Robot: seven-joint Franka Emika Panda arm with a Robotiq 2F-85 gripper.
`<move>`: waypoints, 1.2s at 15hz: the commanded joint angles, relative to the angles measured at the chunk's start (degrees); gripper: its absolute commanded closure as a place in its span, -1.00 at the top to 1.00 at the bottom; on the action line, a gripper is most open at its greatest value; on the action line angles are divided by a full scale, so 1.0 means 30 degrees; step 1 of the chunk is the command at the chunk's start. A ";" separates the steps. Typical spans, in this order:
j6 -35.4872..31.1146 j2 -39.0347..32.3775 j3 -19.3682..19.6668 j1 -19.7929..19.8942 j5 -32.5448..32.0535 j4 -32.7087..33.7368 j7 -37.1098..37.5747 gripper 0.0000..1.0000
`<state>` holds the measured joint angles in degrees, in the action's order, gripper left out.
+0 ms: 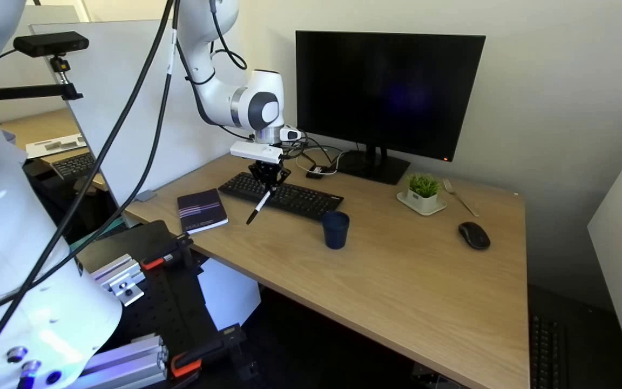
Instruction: Place the marker on the desk
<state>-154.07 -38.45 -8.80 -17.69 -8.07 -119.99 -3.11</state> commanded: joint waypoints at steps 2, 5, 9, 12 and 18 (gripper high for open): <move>-0.0682 -0.0577 0.0482 -0.0344 -0.0539 0.0464 0.0373 -0.94; -0.0847 -0.0768 0.0503 -0.0355 -0.0473 0.0394 0.0390 -0.94; -0.0924 -0.1020 0.0451 -0.0295 -0.0377 0.0251 0.0379 -0.94; -0.1067 -0.1203 0.0473 -0.0311 -0.0379 0.0227 0.0405 -0.94; -0.1398 -0.1519 0.0530 -0.0287 -0.0327 0.0153 0.0468 -0.94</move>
<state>-156.67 -42.89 -7.95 -18.13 -8.41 -119.21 -2.96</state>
